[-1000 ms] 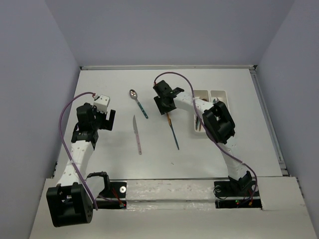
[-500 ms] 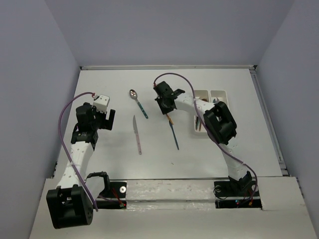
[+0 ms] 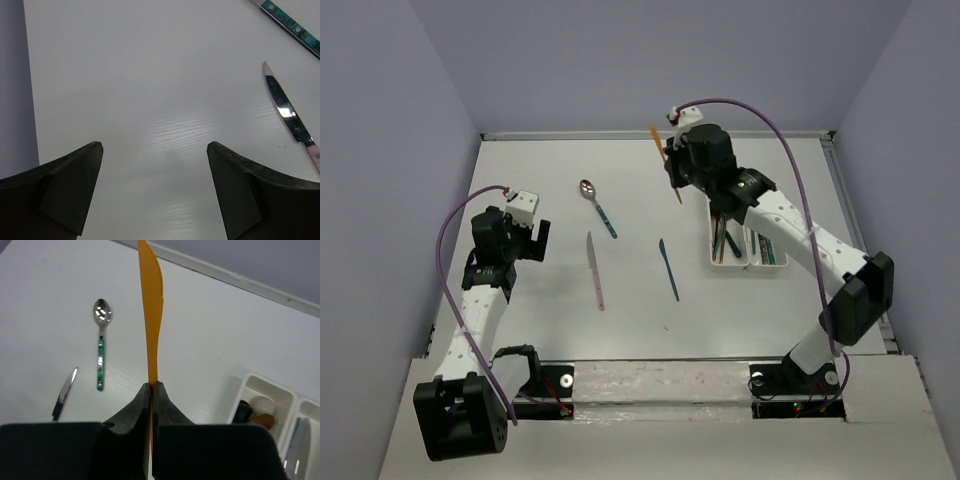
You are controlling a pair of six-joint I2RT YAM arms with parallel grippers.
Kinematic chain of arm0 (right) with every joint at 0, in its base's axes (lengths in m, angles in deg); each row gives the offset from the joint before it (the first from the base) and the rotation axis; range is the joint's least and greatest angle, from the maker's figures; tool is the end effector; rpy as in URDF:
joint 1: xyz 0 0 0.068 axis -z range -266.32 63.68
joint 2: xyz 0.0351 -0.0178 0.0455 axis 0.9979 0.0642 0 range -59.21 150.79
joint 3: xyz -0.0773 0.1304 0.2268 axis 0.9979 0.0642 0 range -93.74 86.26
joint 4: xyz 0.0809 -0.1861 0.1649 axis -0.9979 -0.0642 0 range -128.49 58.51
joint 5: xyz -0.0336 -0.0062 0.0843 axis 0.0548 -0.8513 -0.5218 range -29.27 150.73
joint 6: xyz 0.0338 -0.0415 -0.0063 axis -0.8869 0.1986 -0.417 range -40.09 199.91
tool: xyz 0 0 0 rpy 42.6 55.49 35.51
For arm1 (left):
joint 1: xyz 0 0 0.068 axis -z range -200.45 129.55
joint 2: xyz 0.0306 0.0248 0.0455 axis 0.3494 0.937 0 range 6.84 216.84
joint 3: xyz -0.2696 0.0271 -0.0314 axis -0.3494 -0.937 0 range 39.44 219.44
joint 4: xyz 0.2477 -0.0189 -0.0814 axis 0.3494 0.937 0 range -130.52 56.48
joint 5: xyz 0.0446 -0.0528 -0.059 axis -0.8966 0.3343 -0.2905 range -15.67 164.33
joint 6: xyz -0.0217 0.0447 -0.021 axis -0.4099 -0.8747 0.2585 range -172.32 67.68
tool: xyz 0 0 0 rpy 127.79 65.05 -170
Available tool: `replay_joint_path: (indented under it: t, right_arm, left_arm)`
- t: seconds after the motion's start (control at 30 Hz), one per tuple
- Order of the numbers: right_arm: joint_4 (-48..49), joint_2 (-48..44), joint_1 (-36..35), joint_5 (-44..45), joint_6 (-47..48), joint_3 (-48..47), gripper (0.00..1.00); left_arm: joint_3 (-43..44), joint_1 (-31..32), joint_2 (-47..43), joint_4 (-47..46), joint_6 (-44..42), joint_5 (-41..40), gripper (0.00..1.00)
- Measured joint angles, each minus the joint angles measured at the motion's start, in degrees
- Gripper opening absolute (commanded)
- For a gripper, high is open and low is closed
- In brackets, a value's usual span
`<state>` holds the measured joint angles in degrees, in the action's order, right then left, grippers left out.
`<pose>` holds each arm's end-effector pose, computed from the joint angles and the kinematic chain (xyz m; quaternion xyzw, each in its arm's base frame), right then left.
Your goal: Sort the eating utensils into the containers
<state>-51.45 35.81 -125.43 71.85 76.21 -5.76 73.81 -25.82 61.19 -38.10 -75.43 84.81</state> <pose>0.3080 0.2415 0.3812 -0.2013 0.8067 0.1254 0.5412 0.2173 0.0140 0.2592 0.1778 0.8097 0.0627 0.5557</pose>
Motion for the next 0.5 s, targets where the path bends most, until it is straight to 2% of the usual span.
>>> replay_joint_path:
  t: [0.07, 0.17, 0.27, 0.33, 0.5]
  right_arm:
    - [0.8, -3.9, 2.8, 1.5, 0.0, 3.3, 0.00]
    - [0.9, -7.5, 12.5, 4.7, -0.2, 9.6, 0.00]
    - [0.5, -7.4, 22.0, 9.0, -0.6, 16.7, 0.00]
    - [-1.3, -6.2, 25.5, 11.0, -0.7, 21.2, 0.00]
    - [-2.8, -3.8, 24.8, 13.0, -0.6, 25.2, 0.00]
  left_arm:
    - [-0.1, 0.0, -0.3, 0.0, 0.0, 0.0, 0.99]
    - [-0.2, 0.0, -0.9, 0.0, 0.0, 0.1, 0.99]
    - [-0.2, 0.0, -0.9, 0.0, 0.0, 0.2, 0.99]
    - [-0.2, 0.0, -0.9, 0.0, 0.0, 0.3, 0.99]
    - [-0.9, -0.3, -0.8, -0.6, 0.0, 0.2, 0.99]
